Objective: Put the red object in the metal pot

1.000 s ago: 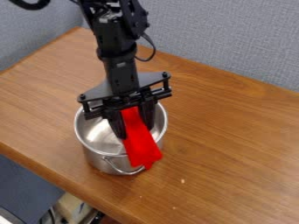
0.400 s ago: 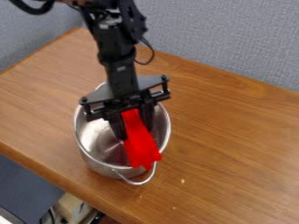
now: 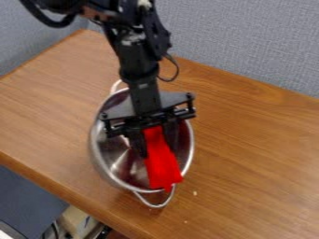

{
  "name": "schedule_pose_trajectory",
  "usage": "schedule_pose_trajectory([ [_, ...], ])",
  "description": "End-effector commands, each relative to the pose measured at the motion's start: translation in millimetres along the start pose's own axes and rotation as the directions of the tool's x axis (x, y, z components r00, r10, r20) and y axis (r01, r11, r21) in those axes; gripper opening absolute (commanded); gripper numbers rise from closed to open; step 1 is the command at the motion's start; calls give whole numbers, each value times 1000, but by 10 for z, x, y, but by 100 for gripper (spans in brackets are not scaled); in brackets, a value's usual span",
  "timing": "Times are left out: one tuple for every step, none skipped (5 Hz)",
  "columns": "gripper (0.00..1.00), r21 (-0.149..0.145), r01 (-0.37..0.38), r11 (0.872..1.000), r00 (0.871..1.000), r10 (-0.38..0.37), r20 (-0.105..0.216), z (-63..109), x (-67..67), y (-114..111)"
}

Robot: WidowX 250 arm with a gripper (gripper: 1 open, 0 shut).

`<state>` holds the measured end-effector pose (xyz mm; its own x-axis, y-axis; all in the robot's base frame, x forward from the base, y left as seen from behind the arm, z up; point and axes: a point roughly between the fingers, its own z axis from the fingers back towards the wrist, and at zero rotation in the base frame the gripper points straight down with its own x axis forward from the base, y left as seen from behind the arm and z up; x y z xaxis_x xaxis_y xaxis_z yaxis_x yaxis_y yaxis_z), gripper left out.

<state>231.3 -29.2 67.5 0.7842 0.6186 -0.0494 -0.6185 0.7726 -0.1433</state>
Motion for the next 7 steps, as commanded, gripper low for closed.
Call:
schedule_pose_trajectory([
  [0,6,17,1000,1000,-17,-8,47,-18,68],
  [0,7,25,1000,1000,-25,-10,86,-34,94],
  [0,4,74,997,997,-74,-14,215,5,162],
  [0,-5,152,988,988,-152,5,336,62,217],
  [0,-18,205,979,979,-205,-8,576,29,232],
  [0,-34,159,987,987,-160,-6,803,82,171],
  [0,-17,127,992,992,-127,-12,836,131,119],
])
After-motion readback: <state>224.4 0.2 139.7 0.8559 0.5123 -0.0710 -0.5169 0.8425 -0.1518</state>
